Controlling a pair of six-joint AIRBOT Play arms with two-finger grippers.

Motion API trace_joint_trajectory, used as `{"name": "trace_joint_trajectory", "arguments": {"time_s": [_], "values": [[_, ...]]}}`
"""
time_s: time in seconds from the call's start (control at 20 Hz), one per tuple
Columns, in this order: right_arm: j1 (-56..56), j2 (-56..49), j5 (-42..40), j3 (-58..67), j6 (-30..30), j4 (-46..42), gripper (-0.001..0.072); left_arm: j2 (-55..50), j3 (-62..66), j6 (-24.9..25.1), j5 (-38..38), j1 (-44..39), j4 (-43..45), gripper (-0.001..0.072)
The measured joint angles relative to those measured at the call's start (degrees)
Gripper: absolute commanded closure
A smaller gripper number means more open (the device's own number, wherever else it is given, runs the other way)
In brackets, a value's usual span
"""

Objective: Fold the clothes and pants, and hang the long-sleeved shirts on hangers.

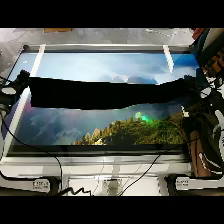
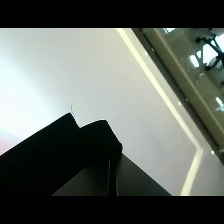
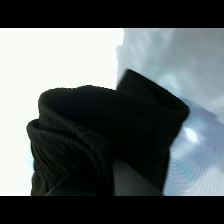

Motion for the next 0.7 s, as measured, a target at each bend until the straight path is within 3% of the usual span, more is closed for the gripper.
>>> {"name": "trace_joint_trajectory", "arguments": {"time_s": [0.2, 0.25, 0.3, 0.35, 0.4, 0.7], "values": [[2.7, -0.9, -8.6, 0.4, 1.5, 0.3, 0.0692, -1.7, 0.1, -0.6, 1.9, -1.0, 0.0, 0.0682], [3.1, -1.3, -10.6, 0.4, 1.6, 0.3, 0.0564, -2.1, 0.1, -0.6, 2.2, -1.1, 0.0, 0.0657], [3.5, -1.7, -12.2, 0.5, 1.8, 0.3, 0.0247, -2.4, 0.1, -0.8, 2.4, -1.2, 0.0, 0.0515], [3.7, -2.1, -13.2, 0.5, 1.9, 0.3, 0.0176, -2.6, 0.1, -0.8, 2.5, -1.3, 0.1, 0.0176], [3.8, -2.4, -13.9, 0.5, 1.8, 0.2, 0.0182, -2.7, 0.1, -0.8, 2.5, -1.4, 0.1, -0.0001], [4.1, -1.5, -12.0, 0.5, -7.7, -0.3, 0.0183, 1.0, 0.1, -0.6, 1.2, -1.4, 5.0, 0.0012]]}}
